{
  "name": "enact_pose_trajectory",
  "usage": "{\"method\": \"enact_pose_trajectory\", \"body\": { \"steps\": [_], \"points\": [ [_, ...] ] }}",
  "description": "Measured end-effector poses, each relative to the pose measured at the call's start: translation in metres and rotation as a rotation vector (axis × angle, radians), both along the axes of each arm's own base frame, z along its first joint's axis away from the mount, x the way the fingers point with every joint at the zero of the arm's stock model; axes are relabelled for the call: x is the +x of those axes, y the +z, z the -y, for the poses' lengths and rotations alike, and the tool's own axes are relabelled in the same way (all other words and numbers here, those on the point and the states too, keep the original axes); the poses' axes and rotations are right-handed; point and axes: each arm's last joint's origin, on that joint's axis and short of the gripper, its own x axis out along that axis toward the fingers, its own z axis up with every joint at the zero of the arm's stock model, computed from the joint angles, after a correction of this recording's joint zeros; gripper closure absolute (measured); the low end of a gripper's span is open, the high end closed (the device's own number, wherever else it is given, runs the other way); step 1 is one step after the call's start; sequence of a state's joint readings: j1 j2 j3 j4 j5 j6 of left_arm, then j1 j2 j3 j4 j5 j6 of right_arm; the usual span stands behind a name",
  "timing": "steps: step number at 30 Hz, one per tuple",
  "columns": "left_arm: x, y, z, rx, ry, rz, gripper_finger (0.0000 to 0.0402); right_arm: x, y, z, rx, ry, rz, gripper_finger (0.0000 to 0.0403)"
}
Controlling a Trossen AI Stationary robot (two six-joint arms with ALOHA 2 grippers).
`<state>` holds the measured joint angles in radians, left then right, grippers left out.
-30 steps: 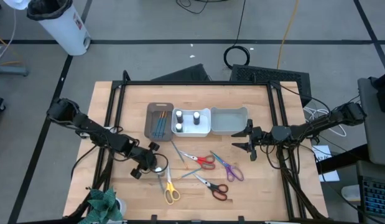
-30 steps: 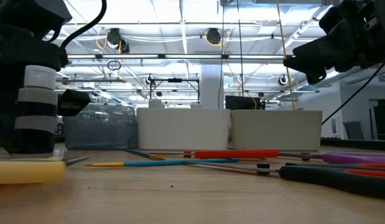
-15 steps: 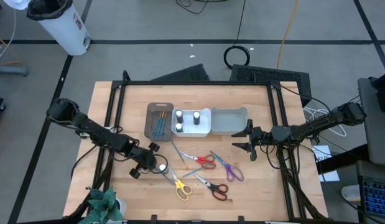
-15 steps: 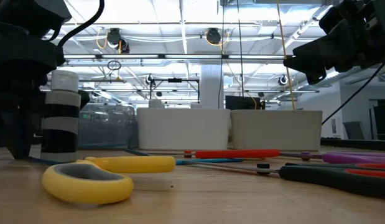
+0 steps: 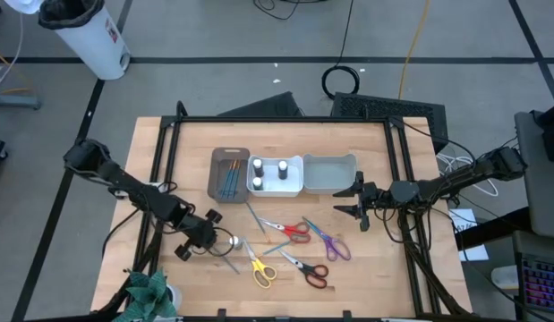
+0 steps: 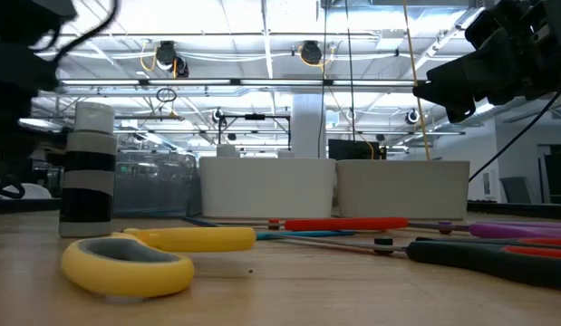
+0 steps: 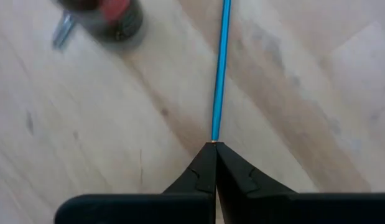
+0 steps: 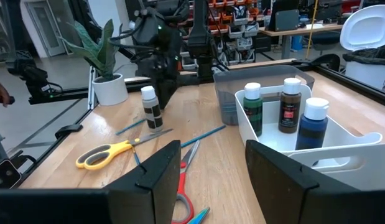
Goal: Pick & Place Paint Supplies
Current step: Put the blue paint brush into the black bin
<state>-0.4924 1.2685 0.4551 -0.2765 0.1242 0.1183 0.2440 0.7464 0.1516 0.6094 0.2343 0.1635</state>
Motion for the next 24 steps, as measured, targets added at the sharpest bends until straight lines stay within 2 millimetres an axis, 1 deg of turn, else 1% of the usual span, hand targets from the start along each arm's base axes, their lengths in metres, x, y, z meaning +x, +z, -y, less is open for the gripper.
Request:
{"method": "enact_pose_trajectory", "body": {
  "steps": [3,7,11,16,19,22,24],
  "points": [
    [0.001,0.014,0.004,-0.010,-0.008,0.074,0.0401,0.000,0.000,0.000,0.000,0.000,0.000,0.0232],
    [-0.004,0.026,0.007,-0.020,-0.011,0.135,0.0401,0.000,0.001,0.000,0.001,0.000,0.005,0.0232],
    [-0.008,0.042,0.008,-0.041,0.000,0.257,0.0401,0.000,0.000,0.000,0.002,0.000,0.005,0.0232],
    [-0.014,0.066,0.010,-0.062,-0.062,0.463,0.0401,0.000,0.000,0.000,0.000,0.000,0.001,0.0232],
    [-0.018,0.078,0.009,-0.073,-0.057,0.555,0.0401,0.000,0.000,0.000,0.001,0.000,0.002,0.0232],
    [-0.021,0.081,0.004,-0.031,-0.009,0.574,0.0401,0.000,0.000,0.000,0.001,0.000,0.003,0.0232],
    [-0.022,0.081,0.002,-0.025,0.064,0.560,0.0400,0.000,0.000,0.000,0.000,-0.001,0.001,0.0232]
  ]
}}
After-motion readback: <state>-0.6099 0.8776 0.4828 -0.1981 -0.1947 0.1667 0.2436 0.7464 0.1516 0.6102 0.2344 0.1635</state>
